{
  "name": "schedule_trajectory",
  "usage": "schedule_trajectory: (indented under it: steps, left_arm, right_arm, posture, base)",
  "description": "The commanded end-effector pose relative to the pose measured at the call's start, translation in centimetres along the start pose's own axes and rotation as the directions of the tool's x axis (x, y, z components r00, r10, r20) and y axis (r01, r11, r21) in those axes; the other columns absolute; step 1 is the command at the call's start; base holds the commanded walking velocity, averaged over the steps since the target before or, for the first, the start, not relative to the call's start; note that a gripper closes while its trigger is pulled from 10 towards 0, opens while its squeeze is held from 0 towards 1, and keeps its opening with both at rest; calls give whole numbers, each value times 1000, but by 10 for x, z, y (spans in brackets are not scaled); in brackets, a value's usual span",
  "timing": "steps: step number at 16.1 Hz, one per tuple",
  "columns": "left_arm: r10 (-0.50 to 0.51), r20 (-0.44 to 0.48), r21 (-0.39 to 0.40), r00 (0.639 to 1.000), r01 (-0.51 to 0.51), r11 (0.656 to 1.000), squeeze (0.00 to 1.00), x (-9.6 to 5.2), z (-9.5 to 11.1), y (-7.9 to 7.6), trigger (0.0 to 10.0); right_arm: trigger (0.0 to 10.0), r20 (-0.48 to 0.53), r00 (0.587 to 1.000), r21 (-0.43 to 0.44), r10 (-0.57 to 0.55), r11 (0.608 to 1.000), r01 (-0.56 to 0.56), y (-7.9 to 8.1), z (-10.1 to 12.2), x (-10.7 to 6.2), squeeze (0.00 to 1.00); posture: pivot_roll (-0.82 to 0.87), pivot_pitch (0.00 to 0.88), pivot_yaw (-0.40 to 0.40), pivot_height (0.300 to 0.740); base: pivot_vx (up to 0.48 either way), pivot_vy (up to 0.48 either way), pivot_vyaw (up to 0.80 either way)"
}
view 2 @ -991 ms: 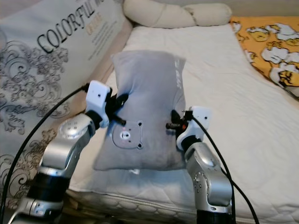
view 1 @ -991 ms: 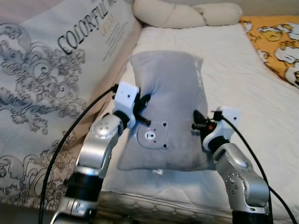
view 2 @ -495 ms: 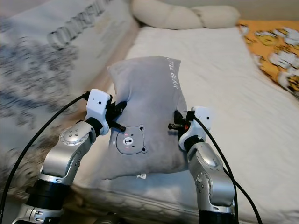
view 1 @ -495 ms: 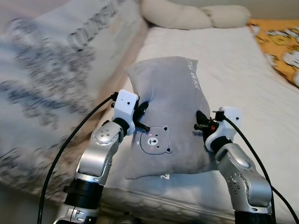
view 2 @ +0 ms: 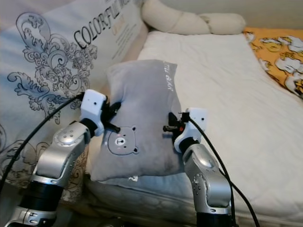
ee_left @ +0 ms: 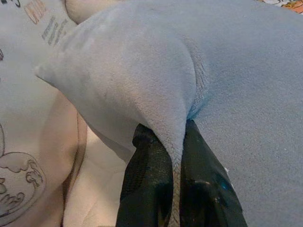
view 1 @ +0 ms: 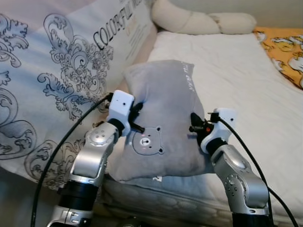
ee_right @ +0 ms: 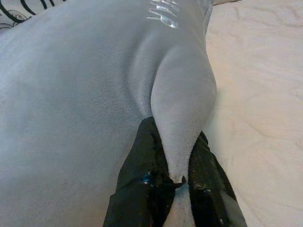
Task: Clean up the room
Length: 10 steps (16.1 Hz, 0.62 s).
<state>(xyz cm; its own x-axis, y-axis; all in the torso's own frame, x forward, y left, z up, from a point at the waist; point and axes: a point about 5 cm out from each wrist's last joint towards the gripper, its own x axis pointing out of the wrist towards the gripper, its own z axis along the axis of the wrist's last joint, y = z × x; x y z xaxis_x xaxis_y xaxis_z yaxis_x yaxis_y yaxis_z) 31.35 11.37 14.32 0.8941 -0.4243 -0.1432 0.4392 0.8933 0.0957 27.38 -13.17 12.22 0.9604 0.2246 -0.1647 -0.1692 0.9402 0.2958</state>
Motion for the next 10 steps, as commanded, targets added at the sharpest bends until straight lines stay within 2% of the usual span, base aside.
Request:
schedule_trajectory:
  steps: [1, 6, 10]
  left_arm:
    - [7, 41, 17, 999, -8, 1000, 0, 2, 12, 1, 10000]
    - [9, 45, 21, 999, -10, 1000, 0, 4, 14, 1, 10000]
    - [-4, 59, 12, 998, 3, 1000, 0, 4, 17, -1, 10000]
  right_arm:
    - [10000, 12, 1000, 0, -19, 1000, 19, -3, 5, 2, 0]
    - [10000, 9, 1000, 2, -15, 1000, 15, -4, 6, 3, 0]
    - [10000, 8, 1000, 10, -30, 1000, 30, -5, 7, 4, 0]
  posture:
    - [52, 0, 67, 740]
    - [55, 0, 65, 740]
    - [46, 0, 70, 740]
  base:
    - [0, 319, 0]
    - [0, 319, 0]
    - [0, 0, 0]
